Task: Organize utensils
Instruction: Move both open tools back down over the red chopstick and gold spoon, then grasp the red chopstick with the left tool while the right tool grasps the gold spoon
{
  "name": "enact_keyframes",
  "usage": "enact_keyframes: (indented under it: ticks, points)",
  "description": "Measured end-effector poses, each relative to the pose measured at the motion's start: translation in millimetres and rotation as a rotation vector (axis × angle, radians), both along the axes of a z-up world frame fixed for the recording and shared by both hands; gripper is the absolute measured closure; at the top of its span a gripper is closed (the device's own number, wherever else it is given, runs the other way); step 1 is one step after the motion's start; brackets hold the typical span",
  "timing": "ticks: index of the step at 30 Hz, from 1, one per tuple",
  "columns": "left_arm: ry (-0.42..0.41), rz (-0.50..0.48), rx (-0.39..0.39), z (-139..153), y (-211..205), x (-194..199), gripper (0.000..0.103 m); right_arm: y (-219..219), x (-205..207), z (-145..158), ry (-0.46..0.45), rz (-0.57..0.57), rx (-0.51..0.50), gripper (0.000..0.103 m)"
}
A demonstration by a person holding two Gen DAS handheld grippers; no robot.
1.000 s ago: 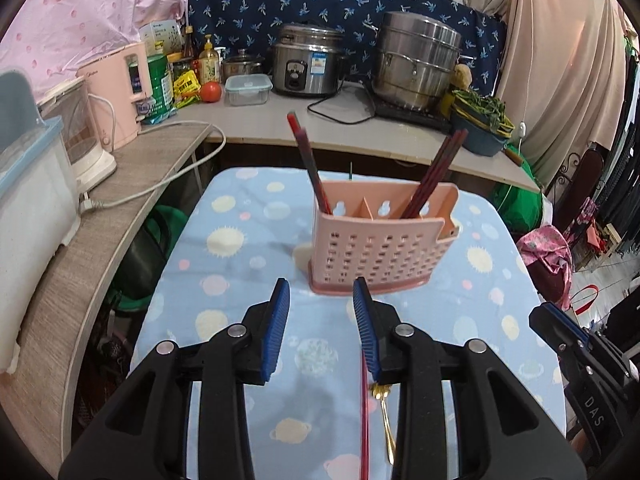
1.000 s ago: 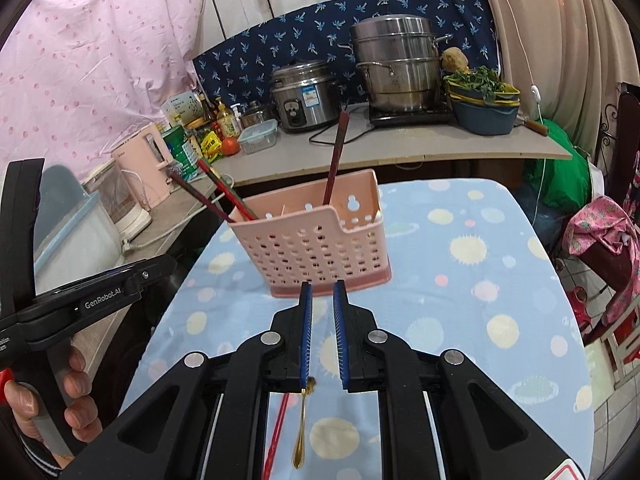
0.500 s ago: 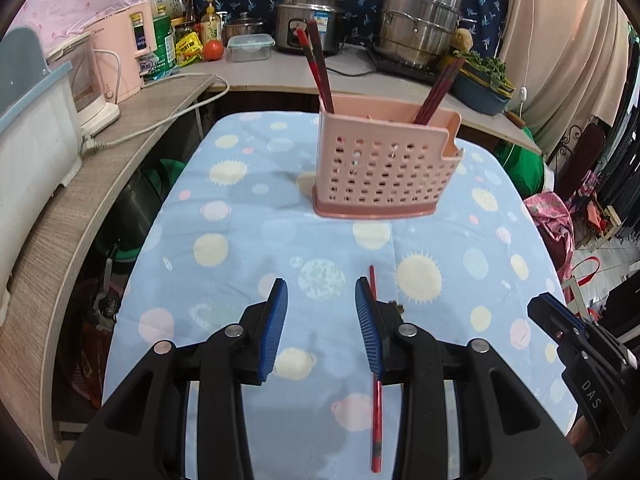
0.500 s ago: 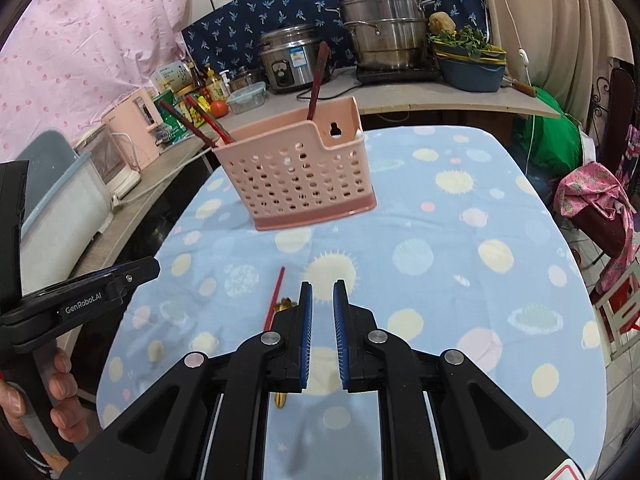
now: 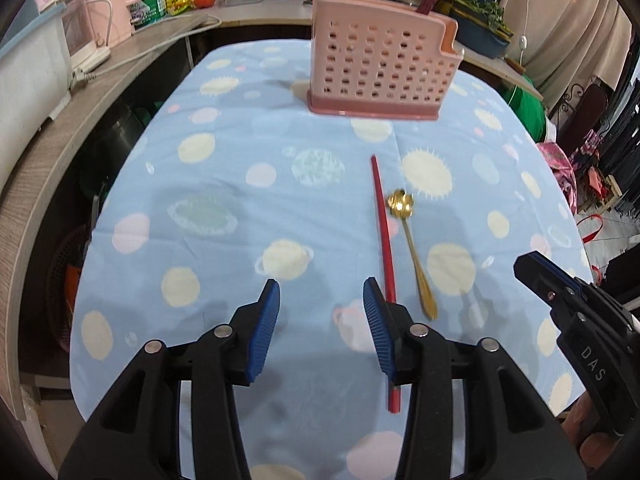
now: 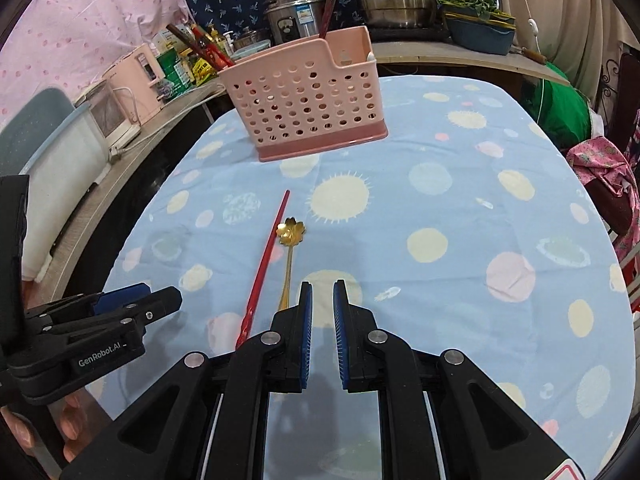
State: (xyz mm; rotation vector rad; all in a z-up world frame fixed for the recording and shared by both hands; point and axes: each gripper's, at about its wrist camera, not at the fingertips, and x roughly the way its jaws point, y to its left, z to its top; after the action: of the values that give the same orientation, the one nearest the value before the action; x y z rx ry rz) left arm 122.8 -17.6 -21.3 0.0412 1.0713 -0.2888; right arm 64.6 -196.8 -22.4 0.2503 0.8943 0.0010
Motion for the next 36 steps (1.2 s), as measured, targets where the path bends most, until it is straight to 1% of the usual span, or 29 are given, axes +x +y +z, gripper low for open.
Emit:
enact_keyframes:
  ticks: [2,4,5,6,7,10,18,20,22,24,25,27,30,36]
  points:
    - [0.015,-0.001,0.007,-6,0,-4,0.061,5,1,-6,0.013,0.012,-0.001,0.091]
    - [0.022,0.001,0.013,-11,1,-7,0.057,11,1,-12,0.026,0.022,-0.009,0.09]
    - [0.024,0.004,0.016,-13,2,-9,0.056,13,2,-15,0.033,0.027,-0.011,0.082]
    - [0.026,0.006,0.02,-15,3,-10,0.053,15,2,-18,0.035,0.029,-0.012,0.069]
    - [0.027,0.009,0.022,-16,4,-10,0.049,17,2,-20,0.035,0.031,-0.015,0.066]
    - [0.034,0.019,0.031,-21,7,-13,0.044,22,5,-27,0.048,0.044,-0.02,0.065]
    - [0.065,0.021,0.04,-34,12,-21,0.043,35,19,-47,0.088,0.076,-0.037,0.065]
    - [0.07,0.021,0.042,-36,13,-22,0.043,38,20,-50,0.077,0.079,-0.056,0.066]
    - [0.076,0.02,0.041,-38,14,-24,0.043,43,20,-51,0.07,0.086,-0.099,0.071]
    - [0.084,0.014,0.034,-39,13,-25,0.041,45,19,-52,0.064,0.093,-0.148,0.083]
    - [0.085,0.01,0.029,-39,12,-26,0.039,46,18,-52,0.061,0.095,-0.168,0.086]
    - [0.081,0.0,0.024,-38,9,-29,0.038,43,15,-52,0.058,0.101,-0.166,0.091]
    - [0.069,-0.027,0.034,-37,1,-34,0.038,38,9,-52,0.058,0.093,-0.169,0.092]
    - [0.073,-0.081,0.022,-39,-13,-42,0.038,16,-4,-47,0.065,0.047,-0.124,0.093]
